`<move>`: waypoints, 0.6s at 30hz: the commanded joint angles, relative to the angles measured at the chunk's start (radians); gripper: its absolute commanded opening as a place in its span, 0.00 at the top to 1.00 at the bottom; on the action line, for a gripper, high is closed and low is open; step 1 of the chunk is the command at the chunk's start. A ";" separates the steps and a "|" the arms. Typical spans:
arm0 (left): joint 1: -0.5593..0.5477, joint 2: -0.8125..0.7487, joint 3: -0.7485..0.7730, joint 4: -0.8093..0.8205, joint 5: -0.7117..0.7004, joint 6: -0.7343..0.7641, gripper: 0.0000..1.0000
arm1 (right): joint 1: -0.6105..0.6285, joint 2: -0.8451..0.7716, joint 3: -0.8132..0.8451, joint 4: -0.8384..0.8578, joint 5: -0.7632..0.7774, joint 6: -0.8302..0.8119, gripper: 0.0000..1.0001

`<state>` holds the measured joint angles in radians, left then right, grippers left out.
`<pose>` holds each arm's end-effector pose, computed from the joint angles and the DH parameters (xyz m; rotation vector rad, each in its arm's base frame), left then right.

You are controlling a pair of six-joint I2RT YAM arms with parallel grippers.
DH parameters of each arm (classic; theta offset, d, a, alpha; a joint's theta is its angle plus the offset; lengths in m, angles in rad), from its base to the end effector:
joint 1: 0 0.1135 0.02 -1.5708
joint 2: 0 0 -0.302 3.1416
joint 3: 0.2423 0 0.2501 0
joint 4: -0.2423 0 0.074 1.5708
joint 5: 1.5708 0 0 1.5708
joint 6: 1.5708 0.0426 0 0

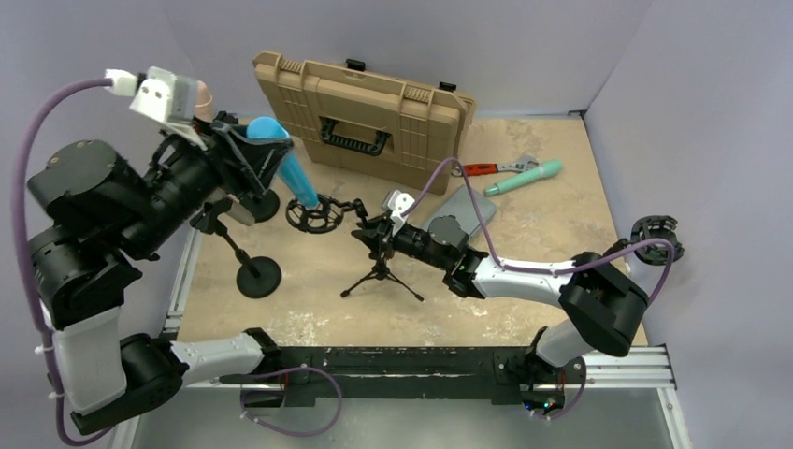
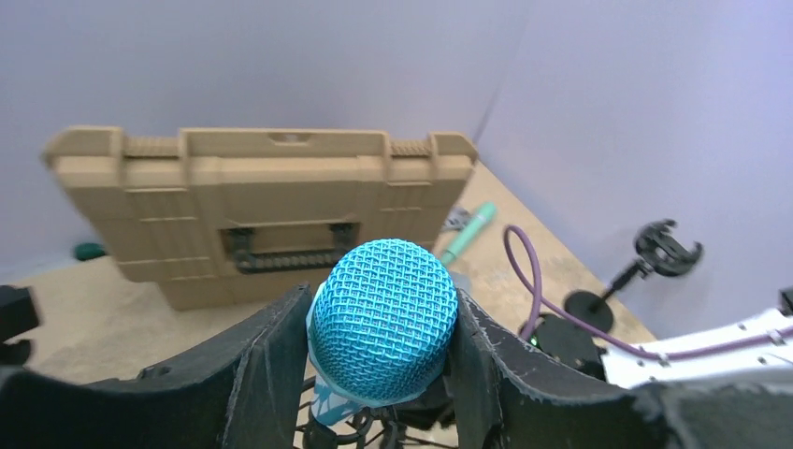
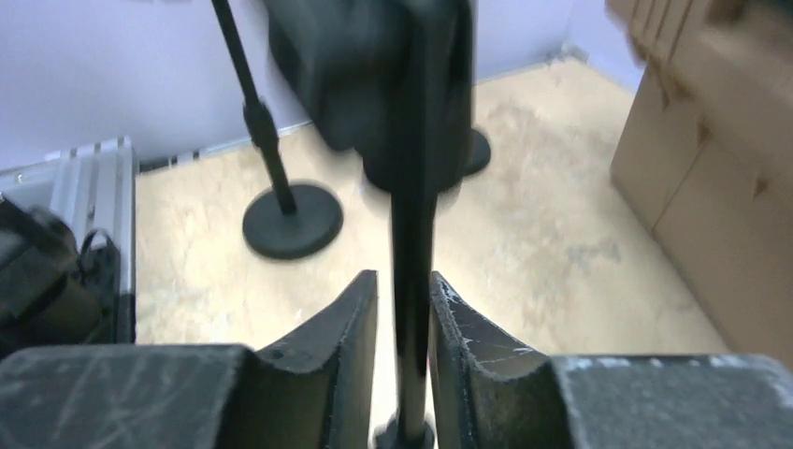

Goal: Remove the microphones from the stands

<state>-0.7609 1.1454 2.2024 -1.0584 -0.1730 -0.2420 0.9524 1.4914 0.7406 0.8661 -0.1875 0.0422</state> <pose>0.0618 -0.0488 0.6294 0.2772 1.5856 -0.6479 0.1846 0.2732 0.3061 -0.8125 1.2953 0.9399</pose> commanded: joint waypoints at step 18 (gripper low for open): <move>0.007 -0.189 -0.160 0.241 -0.051 -0.128 1.00 | 0.011 -0.356 -0.105 -0.422 0.192 0.109 0.25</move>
<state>-0.7582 0.9726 2.0918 -0.8085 -0.2703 -0.2764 0.9577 1.2606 0.6487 0.6010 -0.0891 0.1074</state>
